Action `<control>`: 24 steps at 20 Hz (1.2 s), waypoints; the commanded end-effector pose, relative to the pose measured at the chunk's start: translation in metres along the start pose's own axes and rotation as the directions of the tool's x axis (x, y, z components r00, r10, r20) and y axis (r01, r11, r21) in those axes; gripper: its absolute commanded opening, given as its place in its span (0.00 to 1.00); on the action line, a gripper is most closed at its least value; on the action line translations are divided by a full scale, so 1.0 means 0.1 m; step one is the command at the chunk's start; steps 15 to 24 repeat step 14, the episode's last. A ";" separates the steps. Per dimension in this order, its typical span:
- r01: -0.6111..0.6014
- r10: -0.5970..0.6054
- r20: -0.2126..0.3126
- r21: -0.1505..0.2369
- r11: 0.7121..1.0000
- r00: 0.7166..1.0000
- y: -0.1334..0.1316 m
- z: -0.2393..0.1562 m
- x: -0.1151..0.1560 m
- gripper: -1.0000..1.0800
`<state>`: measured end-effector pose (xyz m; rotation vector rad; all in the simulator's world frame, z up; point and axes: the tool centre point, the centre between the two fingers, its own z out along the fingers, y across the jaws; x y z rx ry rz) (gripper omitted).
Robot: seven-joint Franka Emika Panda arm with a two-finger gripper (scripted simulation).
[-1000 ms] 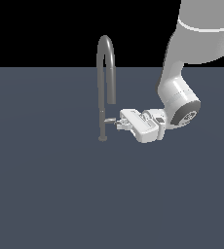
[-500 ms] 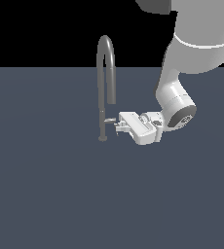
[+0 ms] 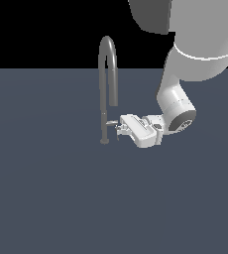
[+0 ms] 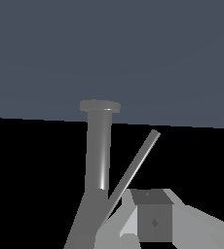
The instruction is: Turn on the faucet by rotating a designated handle.
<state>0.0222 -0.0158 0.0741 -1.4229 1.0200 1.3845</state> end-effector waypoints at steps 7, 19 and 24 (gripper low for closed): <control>-0.027 0.027 -0.006 0.014 1.000 1.000 -0.08 0.00 0.29 0.00; -0.040 0.041 -0.007 0.019 0.999 0.999 -0.13 -0.01 0.44 0.00; -0.040 0.041 -0.007 0.019 0.999 0.999 -0.13 -0.01 0.44 0.00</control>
